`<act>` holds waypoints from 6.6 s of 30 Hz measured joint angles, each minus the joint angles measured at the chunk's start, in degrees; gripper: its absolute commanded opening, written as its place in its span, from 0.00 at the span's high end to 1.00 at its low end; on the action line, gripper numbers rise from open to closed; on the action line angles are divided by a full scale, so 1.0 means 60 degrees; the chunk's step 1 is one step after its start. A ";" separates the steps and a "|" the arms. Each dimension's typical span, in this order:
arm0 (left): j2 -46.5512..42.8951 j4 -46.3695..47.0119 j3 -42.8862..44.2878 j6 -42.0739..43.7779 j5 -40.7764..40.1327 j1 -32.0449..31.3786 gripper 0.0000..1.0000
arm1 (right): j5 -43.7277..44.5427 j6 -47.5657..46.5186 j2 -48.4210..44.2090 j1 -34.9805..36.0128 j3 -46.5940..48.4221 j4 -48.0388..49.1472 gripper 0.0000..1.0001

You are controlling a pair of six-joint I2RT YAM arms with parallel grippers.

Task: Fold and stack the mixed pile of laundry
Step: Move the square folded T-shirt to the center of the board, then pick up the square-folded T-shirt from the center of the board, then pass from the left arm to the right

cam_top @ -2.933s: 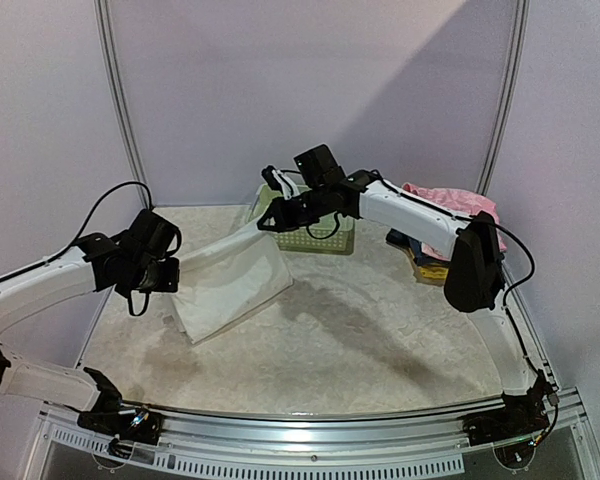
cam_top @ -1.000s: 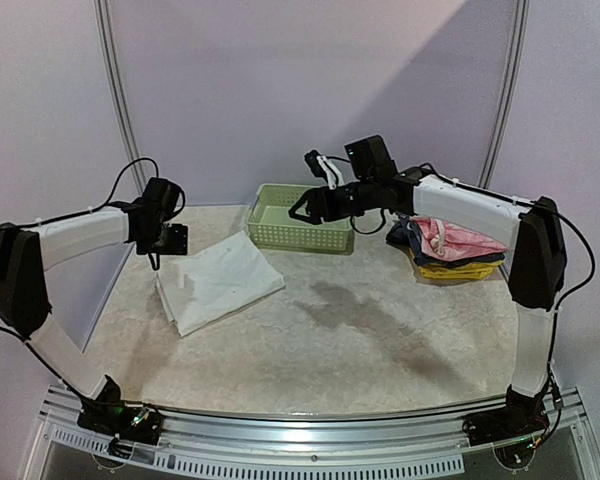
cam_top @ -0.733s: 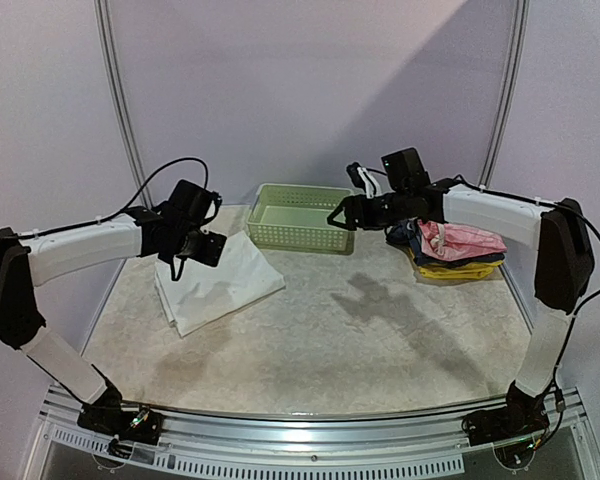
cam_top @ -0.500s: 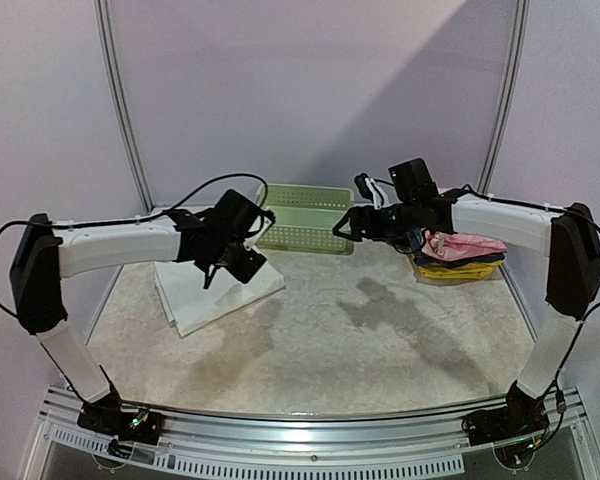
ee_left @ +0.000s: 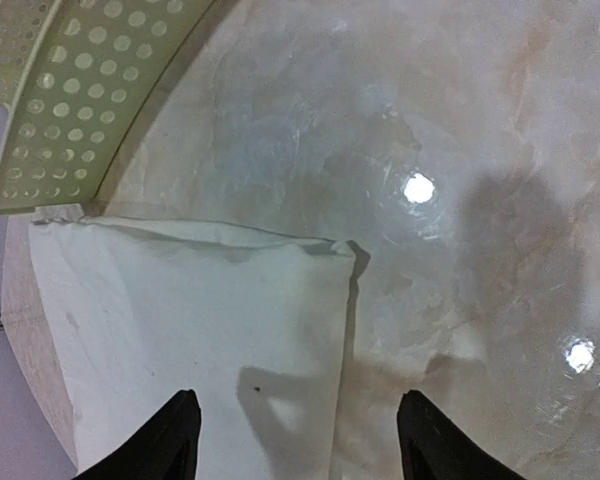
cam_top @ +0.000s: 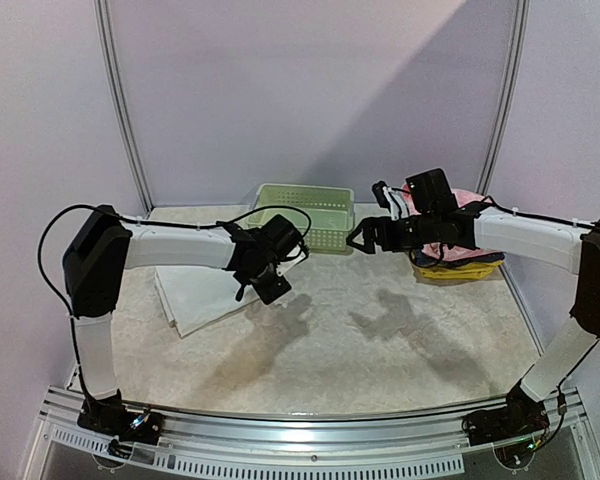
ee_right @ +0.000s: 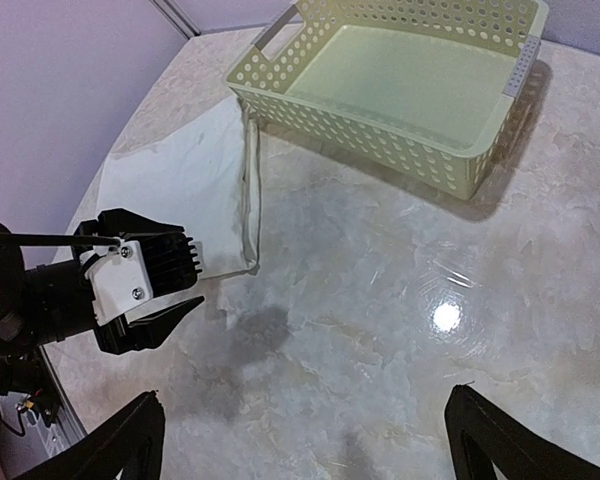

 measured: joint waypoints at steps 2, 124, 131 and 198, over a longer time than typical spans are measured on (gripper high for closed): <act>0.0182 -0.0011 0.0007 0.0033 -0.0029 0.0000 0.32 | 0.0098 -0.0007 -0.0069 0.0000 -0.0149 -0.0011 0.01; -0.0608 0.4113 -0.3249 0.0076 0.0863 -0.4182 1.00 | 0.1173 0.1759 -0.2674 -0.0149 -0.4211 -0.0761 0.01; -0.1024 0.5260 -0.4076 -0.0113 0.1260 -0.3818 1.00 | -0.0062 0.2306 -0.1967 -0.0204 -0.3723 -0.0452 0.01; -0.2732 0.6594 -0.5442 -0.0481 0.2561 -0.3483 1.00 | -0.5020 0.5781 0.5643 0.0951 0.0390 0.4954 0.45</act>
